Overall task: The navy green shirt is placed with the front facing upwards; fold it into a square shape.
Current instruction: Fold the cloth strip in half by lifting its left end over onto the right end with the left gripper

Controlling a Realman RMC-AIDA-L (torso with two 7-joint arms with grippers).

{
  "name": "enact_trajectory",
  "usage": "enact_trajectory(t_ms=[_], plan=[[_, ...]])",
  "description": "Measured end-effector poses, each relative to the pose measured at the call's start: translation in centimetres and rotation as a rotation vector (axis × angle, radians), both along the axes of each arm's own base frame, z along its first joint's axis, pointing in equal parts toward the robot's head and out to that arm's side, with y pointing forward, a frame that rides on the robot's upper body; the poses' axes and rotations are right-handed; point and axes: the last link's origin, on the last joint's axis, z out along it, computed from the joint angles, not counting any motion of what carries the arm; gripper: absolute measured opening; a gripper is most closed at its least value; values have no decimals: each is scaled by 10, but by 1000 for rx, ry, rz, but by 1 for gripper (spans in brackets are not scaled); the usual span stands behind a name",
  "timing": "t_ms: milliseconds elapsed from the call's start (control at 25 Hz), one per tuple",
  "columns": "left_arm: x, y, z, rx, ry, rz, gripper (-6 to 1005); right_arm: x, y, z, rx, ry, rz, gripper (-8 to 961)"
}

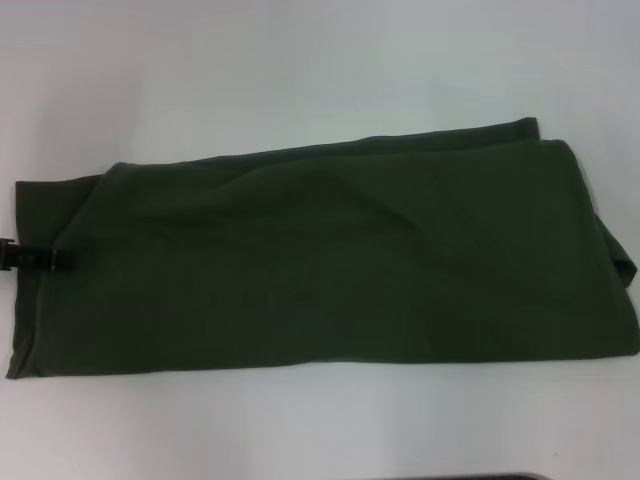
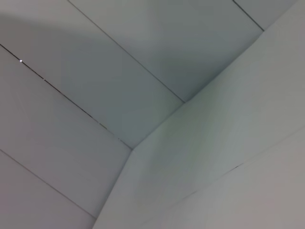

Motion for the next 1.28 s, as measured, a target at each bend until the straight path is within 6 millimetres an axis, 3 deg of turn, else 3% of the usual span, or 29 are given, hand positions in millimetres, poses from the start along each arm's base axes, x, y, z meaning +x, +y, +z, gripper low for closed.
enact_trajectory(t_ms=[880,1280], plan=[[35,12,-8,-38,-119,-143,853,2,1,1,9,-5,-10,933],[19,14,-2,40,-55,-108,851,1,3,1,10,-6,-9,933]])
